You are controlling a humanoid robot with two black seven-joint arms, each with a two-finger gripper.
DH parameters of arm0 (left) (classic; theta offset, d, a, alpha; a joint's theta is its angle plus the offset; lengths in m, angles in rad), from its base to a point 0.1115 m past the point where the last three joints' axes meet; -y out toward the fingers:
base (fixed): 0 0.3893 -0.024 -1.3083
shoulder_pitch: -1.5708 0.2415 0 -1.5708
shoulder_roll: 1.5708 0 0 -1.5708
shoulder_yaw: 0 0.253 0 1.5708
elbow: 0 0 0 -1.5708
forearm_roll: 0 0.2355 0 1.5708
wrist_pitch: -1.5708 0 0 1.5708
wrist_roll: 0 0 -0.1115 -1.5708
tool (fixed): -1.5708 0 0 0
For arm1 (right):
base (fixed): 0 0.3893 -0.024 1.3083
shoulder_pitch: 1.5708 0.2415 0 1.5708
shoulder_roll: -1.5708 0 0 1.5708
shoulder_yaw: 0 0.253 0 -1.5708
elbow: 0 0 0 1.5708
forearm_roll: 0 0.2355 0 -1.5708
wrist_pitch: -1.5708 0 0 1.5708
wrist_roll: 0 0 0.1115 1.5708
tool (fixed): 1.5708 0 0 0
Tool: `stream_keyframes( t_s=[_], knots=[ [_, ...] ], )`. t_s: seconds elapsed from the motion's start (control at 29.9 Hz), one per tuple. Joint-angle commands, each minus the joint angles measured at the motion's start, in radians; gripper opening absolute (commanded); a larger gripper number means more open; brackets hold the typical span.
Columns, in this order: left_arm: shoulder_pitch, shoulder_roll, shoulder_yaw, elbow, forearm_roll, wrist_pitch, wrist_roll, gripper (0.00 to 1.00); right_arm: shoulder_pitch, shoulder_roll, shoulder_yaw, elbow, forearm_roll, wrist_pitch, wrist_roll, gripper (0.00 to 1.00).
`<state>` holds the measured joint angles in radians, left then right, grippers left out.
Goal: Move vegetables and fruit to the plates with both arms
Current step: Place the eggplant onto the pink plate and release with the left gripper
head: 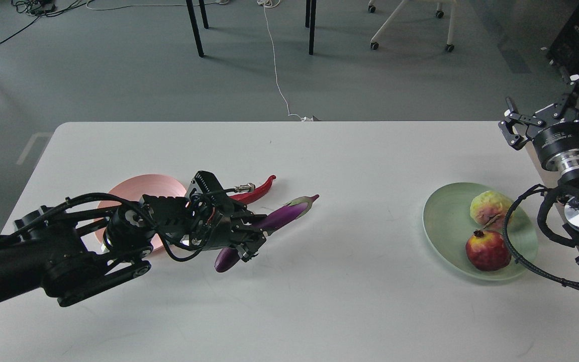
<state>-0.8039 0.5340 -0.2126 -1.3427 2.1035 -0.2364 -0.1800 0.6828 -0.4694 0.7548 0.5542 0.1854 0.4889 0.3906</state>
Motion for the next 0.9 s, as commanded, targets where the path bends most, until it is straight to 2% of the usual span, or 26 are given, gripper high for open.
stream_keyframes(
  t_s=[0.0, 0.13, 0.23, 0.37, 0.47, 0.6, 0.67, 0.7, 0.87],
  knots=[
    [0.000, 0.133, -0.059, -0.032, -0.098, 0.008, -0.001, 0.10, 0.014, 0.000, -0.002, -0.005, -0.001, 0.000, -0.001, 0.99],
    [0.000, 0.291, -0.057, -0.018, -0.267, 0.009, -0.007, 0.11, 0.014, 0.000, -0.002, -0.007, -0.001, 0.000, 0.001, 0.99],
    [0.003, 0.362, -0.045, 0.026, -0.352, 0.009, -0.016, 0.13, 0.011, 0.000, -0.005, -0.008, -0.003, 0.000, -0.001, 0.99],
    [0.067, 0.376, -0.034, 0.138, -0.359, 0.009, -0.018, 0.13, 0.012, 0.003, -0.008, -0.007, -0.003, 0.000, 0.001, 0.99],
    [0.094, 0.371, -0.034, 0.178, -0.362, 0.011, -0.016, 0.15, 0.014, 0.003, -0.009, -0.005, -0.003, 0.000, -0.001, 0.99],
    [0.115, 0.369, -0.034, 0.195, -0.365, 0.015, -0.012, 0.29, 0.015, 0.001, -0.011, -0.004, -0.004, 0.000, -0.001, 0.99],
    [0.115, 0.369, -0.034, 0.195, -0.364, 0.026, -0.007, 0.49, 0.015, 0.000, -0.011, -0.004, -0.004, 0.000, -0.001, 0.99],
    [0.115, 0.369, -0.034, 0.195, -0.364, 0.029, -0.007, 0.55, 0.015, -0.002, -0.011, -0.005, -0.004, 0.000, -0.002, 0.99],
    [0.112, 0.371, -0.036, 0.194, -0.364, 0.028, -0.012, 0.60, 0.015, -0.002, -0.011, -0.005, -0.006, 0.000, -0.003, 0.99]
  ],
)
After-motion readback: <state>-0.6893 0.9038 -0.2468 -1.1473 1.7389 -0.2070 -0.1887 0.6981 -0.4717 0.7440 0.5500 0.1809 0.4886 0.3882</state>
